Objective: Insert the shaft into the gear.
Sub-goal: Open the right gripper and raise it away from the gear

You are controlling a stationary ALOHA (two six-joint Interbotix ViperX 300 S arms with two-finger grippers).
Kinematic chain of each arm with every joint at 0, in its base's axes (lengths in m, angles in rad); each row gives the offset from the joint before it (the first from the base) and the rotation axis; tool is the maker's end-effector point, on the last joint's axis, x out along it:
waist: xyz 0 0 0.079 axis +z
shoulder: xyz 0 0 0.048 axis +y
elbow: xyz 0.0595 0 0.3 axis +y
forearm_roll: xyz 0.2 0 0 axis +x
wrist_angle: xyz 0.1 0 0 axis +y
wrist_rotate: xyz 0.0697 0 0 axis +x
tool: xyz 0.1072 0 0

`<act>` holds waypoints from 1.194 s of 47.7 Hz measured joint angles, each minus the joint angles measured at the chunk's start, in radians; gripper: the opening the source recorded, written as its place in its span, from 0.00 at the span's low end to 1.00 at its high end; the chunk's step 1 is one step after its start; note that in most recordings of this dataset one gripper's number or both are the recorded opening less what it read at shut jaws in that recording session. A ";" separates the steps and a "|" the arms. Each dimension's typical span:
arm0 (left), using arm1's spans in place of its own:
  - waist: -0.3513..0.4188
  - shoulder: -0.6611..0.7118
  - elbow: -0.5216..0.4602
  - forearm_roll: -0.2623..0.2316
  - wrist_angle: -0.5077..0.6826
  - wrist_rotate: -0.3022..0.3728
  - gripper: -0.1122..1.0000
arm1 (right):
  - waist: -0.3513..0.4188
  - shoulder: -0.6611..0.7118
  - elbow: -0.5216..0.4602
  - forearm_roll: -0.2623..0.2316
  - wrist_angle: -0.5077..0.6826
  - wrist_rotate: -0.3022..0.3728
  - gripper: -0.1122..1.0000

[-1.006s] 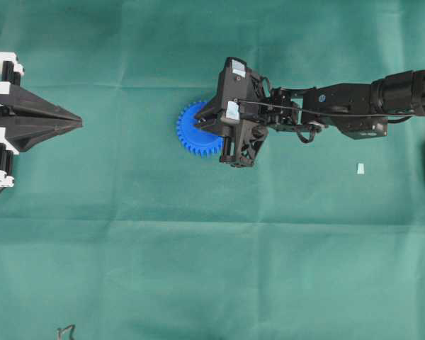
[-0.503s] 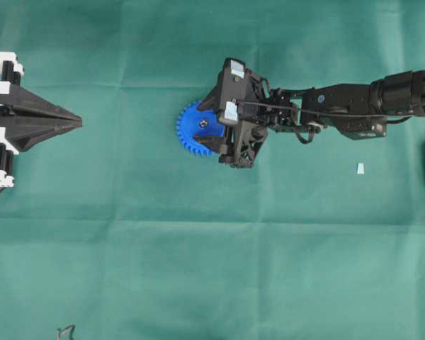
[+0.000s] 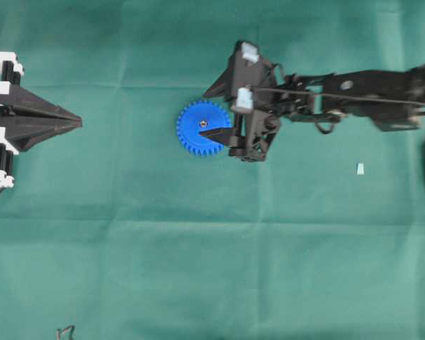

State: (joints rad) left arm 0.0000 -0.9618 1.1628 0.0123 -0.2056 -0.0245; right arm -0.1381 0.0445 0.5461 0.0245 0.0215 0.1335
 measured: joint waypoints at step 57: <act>-0.002 -0.005 0.000 0.002 0.002 0.000 0.12 | -0.002 -0.948 0.426 -0.023 0.199 0.000 0.94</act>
State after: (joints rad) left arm -0.0015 -0.9664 1.1628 0.0138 -0.2040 -0.0245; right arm -0.1396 -0.9035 0.9725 0.0015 0.2209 0.1335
